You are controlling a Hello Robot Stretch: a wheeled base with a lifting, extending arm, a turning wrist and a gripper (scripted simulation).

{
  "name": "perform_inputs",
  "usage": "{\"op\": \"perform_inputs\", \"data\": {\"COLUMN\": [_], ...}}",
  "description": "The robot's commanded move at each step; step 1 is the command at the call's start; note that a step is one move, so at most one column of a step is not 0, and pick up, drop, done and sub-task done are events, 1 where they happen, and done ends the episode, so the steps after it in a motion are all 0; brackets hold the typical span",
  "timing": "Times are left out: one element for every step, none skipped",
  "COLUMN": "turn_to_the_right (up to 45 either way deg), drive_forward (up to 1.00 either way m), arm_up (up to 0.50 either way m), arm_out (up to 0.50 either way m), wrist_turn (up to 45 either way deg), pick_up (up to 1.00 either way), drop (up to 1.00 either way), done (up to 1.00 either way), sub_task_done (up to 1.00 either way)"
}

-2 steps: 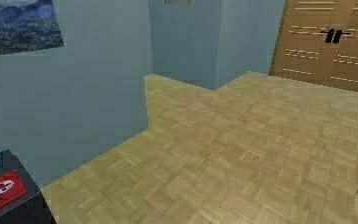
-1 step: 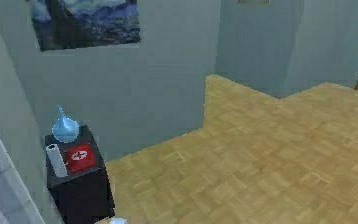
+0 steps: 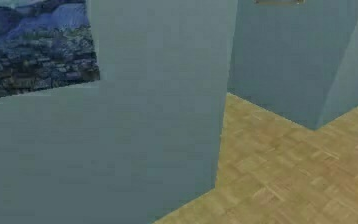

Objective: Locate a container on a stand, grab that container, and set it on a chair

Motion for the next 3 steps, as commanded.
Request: {"op": "perform_inputs", "data": {"turn_to_the_right": [-18.0,0.0,-45.0], "drive_forward": [0.0,0.05,0.0], "arm_up": [0.0,0.0,0.0], "arm_out": [0.0,0.0,0.0], "wrist_turn": [0.0,0.0,0.0], "pick_up": [0.0,0.0,0.0], "drop": [0.0,0.0,0.0], "done": [0.0,0.0,0.0], "sub_task_done": [0.0,0.0,0.0]}}
